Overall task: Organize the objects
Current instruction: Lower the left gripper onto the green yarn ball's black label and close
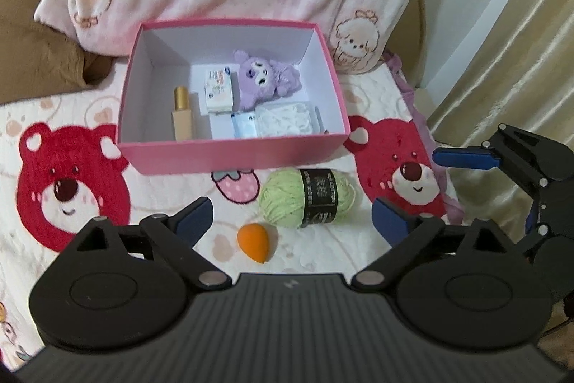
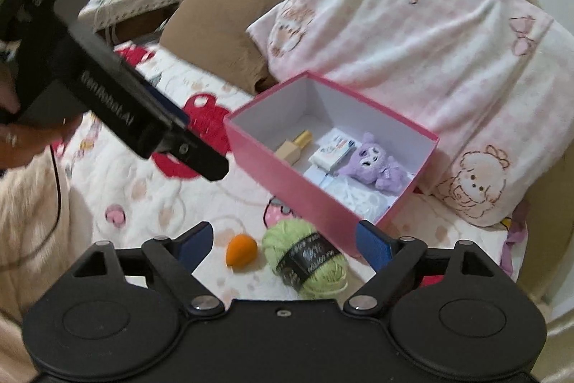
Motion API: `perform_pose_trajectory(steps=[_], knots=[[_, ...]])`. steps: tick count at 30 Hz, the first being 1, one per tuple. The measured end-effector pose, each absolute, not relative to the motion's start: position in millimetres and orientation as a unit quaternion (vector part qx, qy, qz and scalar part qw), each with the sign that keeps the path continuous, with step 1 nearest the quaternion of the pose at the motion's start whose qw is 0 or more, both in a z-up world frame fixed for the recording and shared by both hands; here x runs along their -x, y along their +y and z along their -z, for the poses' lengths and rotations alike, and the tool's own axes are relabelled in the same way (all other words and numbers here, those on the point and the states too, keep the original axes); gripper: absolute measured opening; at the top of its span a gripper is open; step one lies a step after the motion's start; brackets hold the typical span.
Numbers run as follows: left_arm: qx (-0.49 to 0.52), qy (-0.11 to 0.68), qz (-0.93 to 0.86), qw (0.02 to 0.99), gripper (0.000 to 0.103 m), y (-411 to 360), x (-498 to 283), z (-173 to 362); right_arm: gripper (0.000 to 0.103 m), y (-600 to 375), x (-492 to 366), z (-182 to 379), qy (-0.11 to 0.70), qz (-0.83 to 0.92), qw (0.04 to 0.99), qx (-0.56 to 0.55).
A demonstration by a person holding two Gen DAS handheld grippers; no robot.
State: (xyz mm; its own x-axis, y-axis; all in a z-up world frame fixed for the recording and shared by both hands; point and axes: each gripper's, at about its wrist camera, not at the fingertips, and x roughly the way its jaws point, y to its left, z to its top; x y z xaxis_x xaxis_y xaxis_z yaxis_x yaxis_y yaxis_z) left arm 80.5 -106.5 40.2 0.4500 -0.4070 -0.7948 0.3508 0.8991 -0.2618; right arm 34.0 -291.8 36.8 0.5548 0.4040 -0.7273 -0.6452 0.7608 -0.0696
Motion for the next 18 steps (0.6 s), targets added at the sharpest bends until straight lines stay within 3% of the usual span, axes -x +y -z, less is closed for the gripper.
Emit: perform_pose_trajectory(steps=[18], knots=[[0.144,0.499,0.21,0.828,0.096,-134.6,-88.2,74.7,0.089,-263.1,-45.0,68.4,0.314,-0.366,0.781,0.397]])
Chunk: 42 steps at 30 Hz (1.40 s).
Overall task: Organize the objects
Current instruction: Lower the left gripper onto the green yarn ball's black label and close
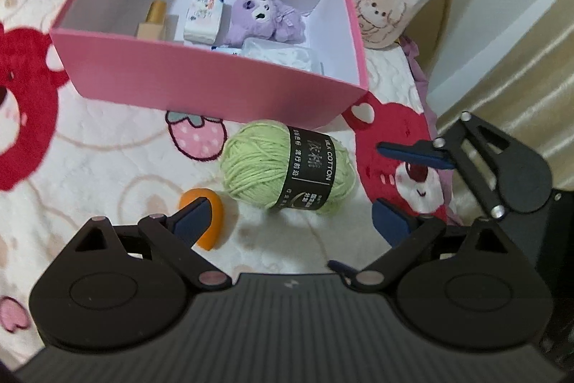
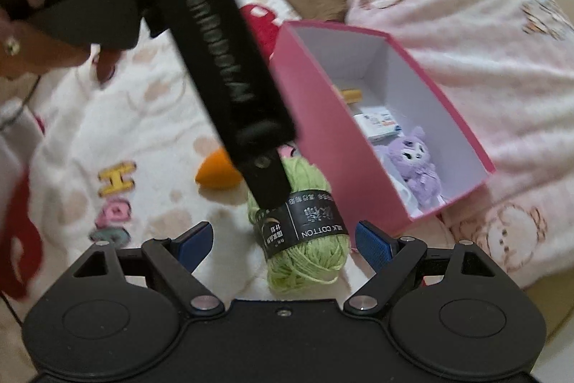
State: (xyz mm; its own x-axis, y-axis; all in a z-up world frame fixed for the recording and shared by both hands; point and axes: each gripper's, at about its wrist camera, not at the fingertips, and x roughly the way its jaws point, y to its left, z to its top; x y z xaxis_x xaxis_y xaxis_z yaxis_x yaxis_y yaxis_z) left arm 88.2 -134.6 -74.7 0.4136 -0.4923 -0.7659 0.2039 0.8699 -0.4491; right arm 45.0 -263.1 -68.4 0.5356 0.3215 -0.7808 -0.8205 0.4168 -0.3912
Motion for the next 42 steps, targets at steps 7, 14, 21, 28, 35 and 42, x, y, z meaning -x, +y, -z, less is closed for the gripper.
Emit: perform_pose_trajectory(steps=[7,14,21,28,35,42], knots=[[0.179,0.508,0.209,0.816,0.093,-141.0,-95.9,107.4,0.089,-259.6,-71.2,104.5,0.313,-0.347,0.768,0.438],[0.157,0.476,0.198,0.842,0.09,-150.4,-97.6,112.6,0.086,-262.0,-94.5,128.1,0.335,-0.339,0.776,0.414],[0.191,0.469,0.202,0.838,0.082,-142.1,-102.3,115.0,0.067,-271.6,-93.7,120.4,0.38,-0.32,0.81,0.311],[0.199,0.471,0.219,0.831,0.072,-144.3,-98.6,112.4,0.064,-291.2,-86.8,109.8,0.47,-0.227,0.844,0.128],[0.215,0.488,0.231,0.814,0.067,-150.2,-97.6,117.3,0.064,-308.7,-69.9,109.7,0.468,-0.144,0.872,-0.01],[0.216,0.504,0.24,0.801,0.067,-150.1,-95.5,119.4,0.064,-321.4,-63.1,116.9,0.522,-0.148,0.829,-0.14]])
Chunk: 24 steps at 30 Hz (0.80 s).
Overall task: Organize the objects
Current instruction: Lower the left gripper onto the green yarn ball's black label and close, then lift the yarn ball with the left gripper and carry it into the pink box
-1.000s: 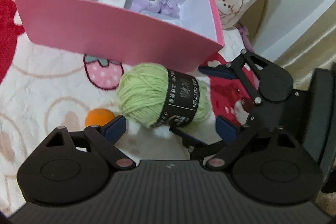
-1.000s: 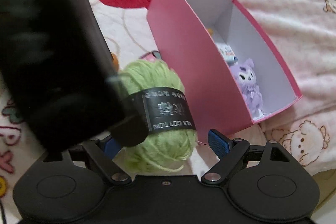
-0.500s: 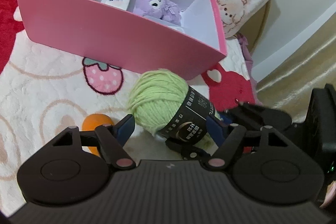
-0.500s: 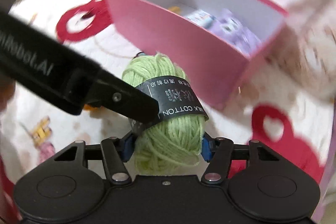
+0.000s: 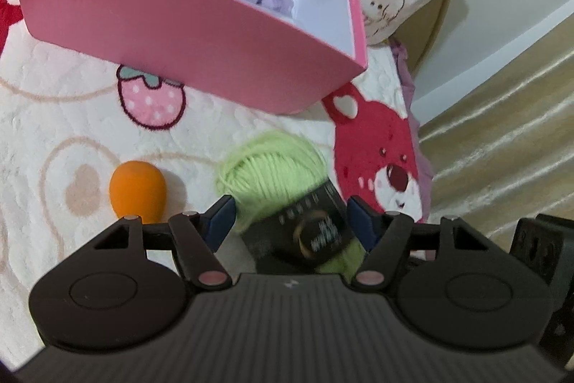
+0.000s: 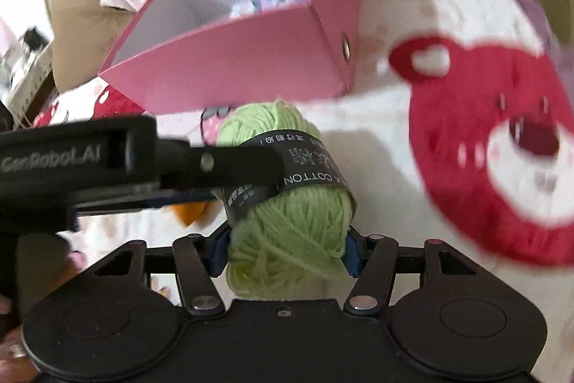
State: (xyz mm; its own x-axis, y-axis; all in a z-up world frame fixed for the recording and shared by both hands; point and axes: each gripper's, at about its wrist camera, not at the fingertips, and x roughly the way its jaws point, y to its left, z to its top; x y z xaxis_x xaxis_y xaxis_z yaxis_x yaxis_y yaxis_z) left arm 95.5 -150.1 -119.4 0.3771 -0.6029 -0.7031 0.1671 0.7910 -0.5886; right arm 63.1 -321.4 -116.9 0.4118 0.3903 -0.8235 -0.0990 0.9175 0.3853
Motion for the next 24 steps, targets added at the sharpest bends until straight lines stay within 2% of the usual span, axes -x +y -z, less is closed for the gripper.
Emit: perform_pose_trajectory(steps=[7,11,12,16,19,24], knots=[[0.211,0.533,0.235,0.785,0.067,-146.2,-85.9,131.0,0.071,-312.4,-36.1,122.3,0.529,-0.182,0.823,-0.101],[0.203,0.525,0.231,0.794,0.069,-143.6,-83.5,129.4,0.084,-300.4,-22.3,108.4,0.482,-0.175,0.858,0.027],[0.204,0.526,0.232,0.793,0.07,-144.5,-83.2,131.1,0.085,-298.5,-21.0,107.0,0.472,-0.178,0.862,0.048],[0.21,0.524,0.244,0.789,0.071,-149.1,-79.5,137.7,0.085,-293.6,-24.7,108.8,0.446,-0.206,0.868,0.067],[0.211,0.511,0.246,0.796,0.07,-153.4,-76.8,140.8,0.08,-299.5,-28.2,119.5,0.435,-0.206,0.874,0.065],[0.186,0.496,0.265,0.806,0.064,-165.7,-75.4,141.8,0.077,-303.4,-31.6,126.1,0.436,-0.179,0.881,0.032]])
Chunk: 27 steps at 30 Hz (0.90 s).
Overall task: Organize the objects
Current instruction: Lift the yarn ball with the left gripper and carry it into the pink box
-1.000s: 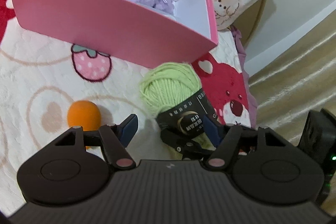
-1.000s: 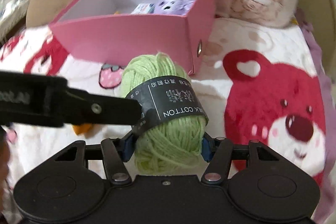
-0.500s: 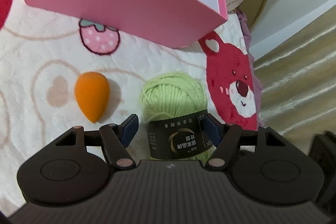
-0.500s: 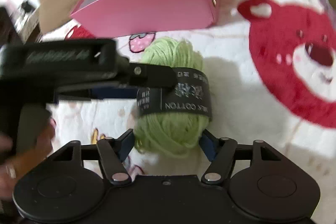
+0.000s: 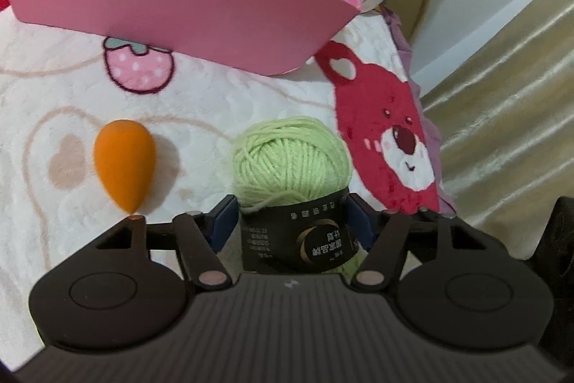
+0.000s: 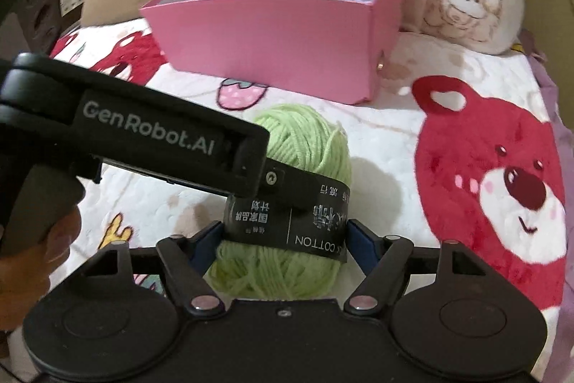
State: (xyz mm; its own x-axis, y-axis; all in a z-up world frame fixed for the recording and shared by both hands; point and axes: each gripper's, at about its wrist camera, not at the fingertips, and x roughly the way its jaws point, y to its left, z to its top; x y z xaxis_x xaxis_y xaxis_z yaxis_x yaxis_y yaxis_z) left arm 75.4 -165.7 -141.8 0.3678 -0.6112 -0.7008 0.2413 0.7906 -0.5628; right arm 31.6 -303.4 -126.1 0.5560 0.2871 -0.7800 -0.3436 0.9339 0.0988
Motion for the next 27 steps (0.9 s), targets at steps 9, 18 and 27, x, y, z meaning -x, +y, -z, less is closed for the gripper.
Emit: perform_pose_trajectory(steps=[9,18,27], knots=[[0.176,0.49,0.294,0.802,0.059,-167.9,-68.2,136.5,0.073,-294.7,-18.2,125.6,0.434,-0.165,0.885,0.033],[0.149,0.512,0.286,0.796,0.057,-156.0,-52.0,104.9,0.066,-292.0,-13.5,102.4,0.465,-0.182,0.866,-0.027],[0.128,0.545,0.255,0.788,0.056,-131.5,-42.5,67.1,0.066,-274.1,-11.7,71.8,0.494,-0.214,0.84,-0.075]])
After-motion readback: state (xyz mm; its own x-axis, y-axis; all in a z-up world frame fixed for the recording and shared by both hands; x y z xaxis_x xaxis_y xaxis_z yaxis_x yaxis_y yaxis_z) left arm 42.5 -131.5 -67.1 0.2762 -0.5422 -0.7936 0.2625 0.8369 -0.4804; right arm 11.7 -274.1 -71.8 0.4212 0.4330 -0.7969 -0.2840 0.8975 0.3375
